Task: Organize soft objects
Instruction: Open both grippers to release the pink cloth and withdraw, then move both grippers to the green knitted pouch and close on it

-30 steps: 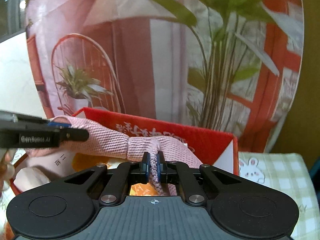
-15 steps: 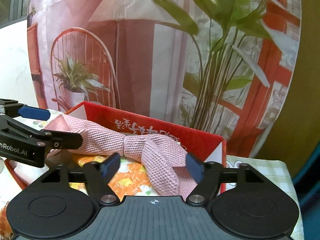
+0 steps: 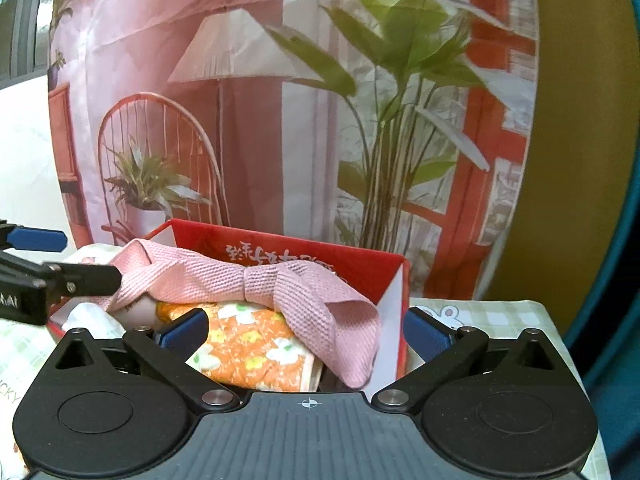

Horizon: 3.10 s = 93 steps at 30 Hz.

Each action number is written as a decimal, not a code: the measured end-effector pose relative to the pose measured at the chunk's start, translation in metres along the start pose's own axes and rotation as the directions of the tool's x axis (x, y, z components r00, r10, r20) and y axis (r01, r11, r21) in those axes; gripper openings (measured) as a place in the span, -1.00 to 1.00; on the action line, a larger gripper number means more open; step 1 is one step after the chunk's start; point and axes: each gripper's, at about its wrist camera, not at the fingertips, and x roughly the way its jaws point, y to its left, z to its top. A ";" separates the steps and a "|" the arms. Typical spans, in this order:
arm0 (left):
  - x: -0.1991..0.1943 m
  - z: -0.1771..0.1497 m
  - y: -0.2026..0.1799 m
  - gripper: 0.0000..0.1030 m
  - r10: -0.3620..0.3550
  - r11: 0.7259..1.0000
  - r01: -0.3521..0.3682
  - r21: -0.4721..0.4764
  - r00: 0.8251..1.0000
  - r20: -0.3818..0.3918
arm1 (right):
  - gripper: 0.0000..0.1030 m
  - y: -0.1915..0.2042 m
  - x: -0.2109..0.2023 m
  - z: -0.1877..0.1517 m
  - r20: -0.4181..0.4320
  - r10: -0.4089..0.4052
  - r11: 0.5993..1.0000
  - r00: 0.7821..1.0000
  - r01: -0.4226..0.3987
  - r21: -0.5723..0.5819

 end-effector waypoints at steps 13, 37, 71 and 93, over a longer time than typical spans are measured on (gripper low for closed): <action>-0.031 -0.033 -0.017 1.00 0.064 0.998 -0.063 -0.011 0.998 0.010 | 0.99 -0.004 -0.054 -0.039 0.102 0.005 0.998 0.995 -0.012 0.063; -0.045 -0.099 -0.028 1.00 0.006 1.000 -0.006 -0.023 1.000 0.018 | 0.99 0.009 -0.048 -0.133 0.034 0.075 0.983 0.997 -0.080 0.162; -0.014 -0.136 -0.027 1.00 -0.128 0.988 0.112 -0.107 0.979 -0.160 | 0.34 0.035 -0.037 -0.176 -0.148 0.178 0.984 0.973 -0.176 0.025; 0.006 -0.147 -0.041 0.40 -0.261 0.962 0.231 -0.148 0.935 -0.238 | -0.09 0.051 -0.042 -0.179 -0.151 0.302 0.946 0.941 -0.315 -0.071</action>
